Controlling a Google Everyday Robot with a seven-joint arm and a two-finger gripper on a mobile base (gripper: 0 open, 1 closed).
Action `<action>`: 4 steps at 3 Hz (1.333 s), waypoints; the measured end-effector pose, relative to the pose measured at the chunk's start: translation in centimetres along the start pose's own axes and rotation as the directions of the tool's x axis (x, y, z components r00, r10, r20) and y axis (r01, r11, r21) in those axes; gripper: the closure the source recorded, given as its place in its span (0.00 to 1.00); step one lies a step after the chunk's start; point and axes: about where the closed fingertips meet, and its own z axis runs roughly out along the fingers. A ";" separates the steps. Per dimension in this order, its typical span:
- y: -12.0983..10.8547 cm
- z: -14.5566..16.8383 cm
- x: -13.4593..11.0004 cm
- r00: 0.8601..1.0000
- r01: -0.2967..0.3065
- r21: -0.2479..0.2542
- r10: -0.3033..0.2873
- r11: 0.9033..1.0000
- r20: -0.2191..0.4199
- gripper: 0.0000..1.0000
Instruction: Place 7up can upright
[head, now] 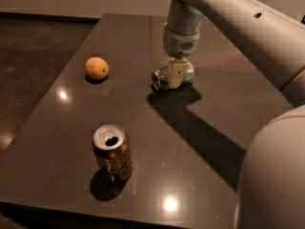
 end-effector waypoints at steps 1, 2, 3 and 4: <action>0.0 -1.3 -0.4 0.997 -0.022 0.011 0.021 1.000 0.080 0.70; 0.4 -3.2 -1.0 0.979 -0.062 0.027 0.055 0.998 0.198 0.93; 1.3 -5.6 -1.6 0.930 -0.133 0.039 0.111 0.990 0.350 1.00; 2.8 -7.9 -2.1 0.836 -0.221 0.034 0.172 0.975 0.521 1.00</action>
Offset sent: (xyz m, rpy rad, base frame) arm -0.0291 -0.0013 0.0640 0.3619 0.0783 -0.0703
